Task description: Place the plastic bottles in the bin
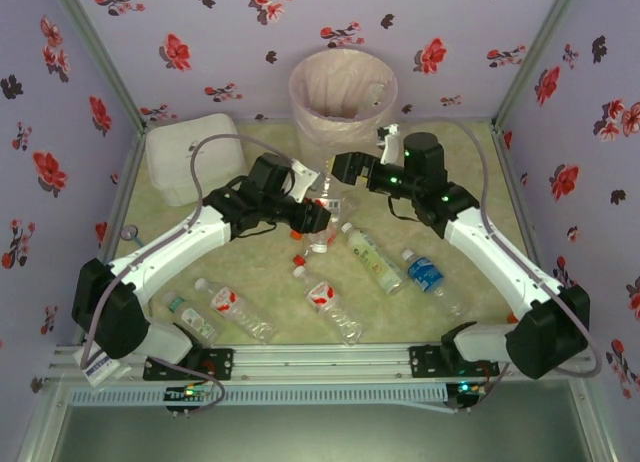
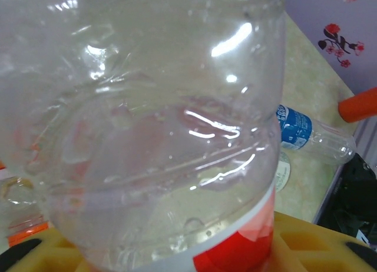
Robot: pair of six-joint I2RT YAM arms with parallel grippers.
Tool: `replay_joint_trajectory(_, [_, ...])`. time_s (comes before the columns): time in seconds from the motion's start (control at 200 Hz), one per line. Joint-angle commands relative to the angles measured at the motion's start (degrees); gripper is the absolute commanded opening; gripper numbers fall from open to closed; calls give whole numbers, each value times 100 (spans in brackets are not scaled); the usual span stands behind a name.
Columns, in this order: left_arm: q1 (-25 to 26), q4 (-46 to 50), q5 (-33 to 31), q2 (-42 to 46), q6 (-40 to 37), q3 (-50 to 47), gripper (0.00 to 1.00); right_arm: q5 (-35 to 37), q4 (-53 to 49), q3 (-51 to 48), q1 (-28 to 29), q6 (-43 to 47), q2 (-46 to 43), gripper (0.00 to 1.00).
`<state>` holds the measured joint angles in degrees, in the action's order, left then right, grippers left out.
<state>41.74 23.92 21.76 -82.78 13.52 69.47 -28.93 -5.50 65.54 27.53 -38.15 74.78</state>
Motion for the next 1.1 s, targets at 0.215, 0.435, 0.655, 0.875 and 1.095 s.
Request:
replay_joint_trajectory(0.215, [37,-287,590,327,-499,-170,35,244,-5,622,33,60,650,83])
replay_joint_trajectory(0.435, [28,-336,424,377,-436,-214,41,177,8,817,33,85,778,63])
replay_joint_trajectory(0.655, [12,-428,-599,620,-271,-372,77,297,-509,1413,-2,522,702,47])
replay_joint_trajectory(0.875, [-49,-252,-1357,1201,322,-469,100,478,-1205,2691,-221,1364,761,40])
replay_joint_trajectory(1.095, [-237,1320,-2186,1390,1421,-243,100,972,-784,4135,-666,1801,988,28])
